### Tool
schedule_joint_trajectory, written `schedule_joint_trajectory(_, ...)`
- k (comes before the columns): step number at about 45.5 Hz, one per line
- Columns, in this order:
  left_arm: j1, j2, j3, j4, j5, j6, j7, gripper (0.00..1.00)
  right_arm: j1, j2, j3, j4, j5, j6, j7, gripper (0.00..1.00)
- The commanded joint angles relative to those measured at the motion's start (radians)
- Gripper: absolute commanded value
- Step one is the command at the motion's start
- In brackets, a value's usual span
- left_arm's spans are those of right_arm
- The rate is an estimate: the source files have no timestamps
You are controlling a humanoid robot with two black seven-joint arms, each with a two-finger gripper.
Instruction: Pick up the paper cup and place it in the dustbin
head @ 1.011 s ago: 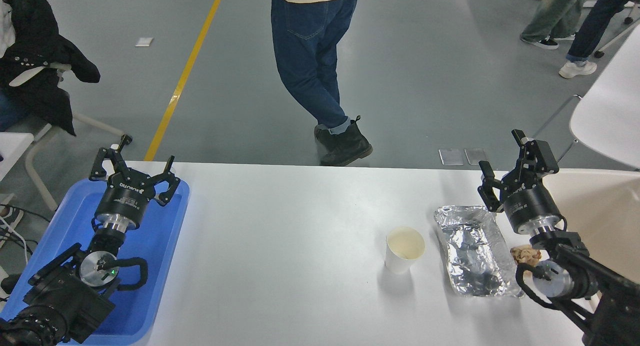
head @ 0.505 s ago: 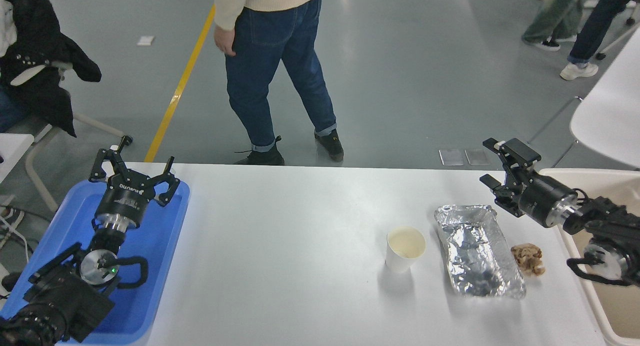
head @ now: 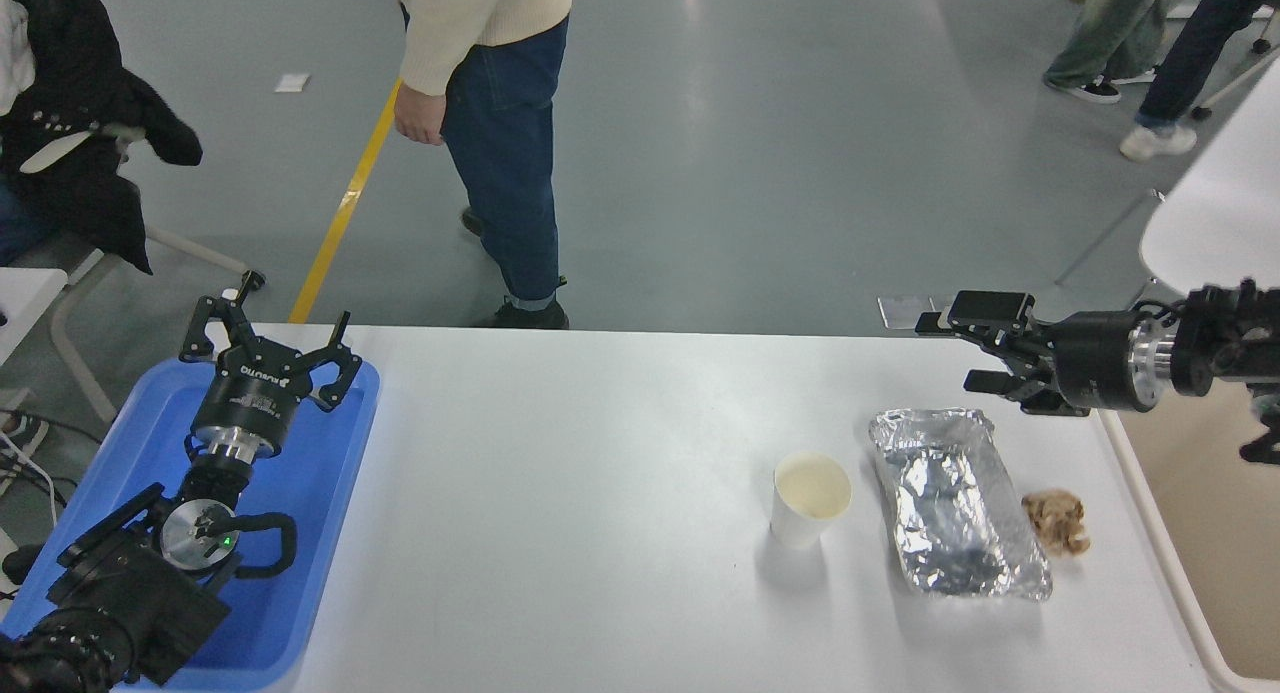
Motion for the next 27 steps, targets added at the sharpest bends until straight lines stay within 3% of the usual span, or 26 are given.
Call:
schedule_joint_trajectory(1,0.001,0.001,0.0,0.0,-0.002,0.0,0.0,1.0,0.25,0.135,-0.132,0.095,-0.004,0.226,-0.011,1.0)
schedule_joint_trajectory(5,0.001,-0.001,0.0,0.0,-0.002,0.0,0.0,1.0,0.281,0.211,-0.129,0.095,-0.032,0.241,-0.04,1.0)
schedule_joint_trajectory(8,0.001,0.001,0.0,0.0,-0.002,0.0,-0.001,1.0,0.302,0.255,-0.118,0.101,-0.047,0.246,-0.104,1.0)
schedule_joint_trajectory(12,0.001,0.001,0.0,0.0,-0.002,0.0,-0.001,1.0,0.321,0.29,-0.091,0.11,-0.044,0.254,-0.272,1.0)
schedule_joint_trajectory(17,0.001,0.001,0.0,0.0,-0.002,0.0,-0.001,1.0,0.341,0.3,-0.011,0.128,-0.043,0.28,-0.521,1.0)
schedule_joint_trajectory(20,0.001,0.001,0.0,0.0,-0.002,0.0,-0.001,1.0,0.362,0.303,0.026,0.138,-0.043,0.304,-0.638,1.0)
schedule_joint_trajectory(23,0.001,0.001,0.0,0.0,-0.002,0.0,-0.001,1.0,0.384,0.312,0.051,0.138,-0.029,0.307,-0.692,1.0)
schedule_joint_trajectory(27,0.001,0.001,0.0,0.0,0.0,0.0,0.0,1.0,0.411,0.355,0.072,0.136,-0.021,0.307,-0.692,1.0)
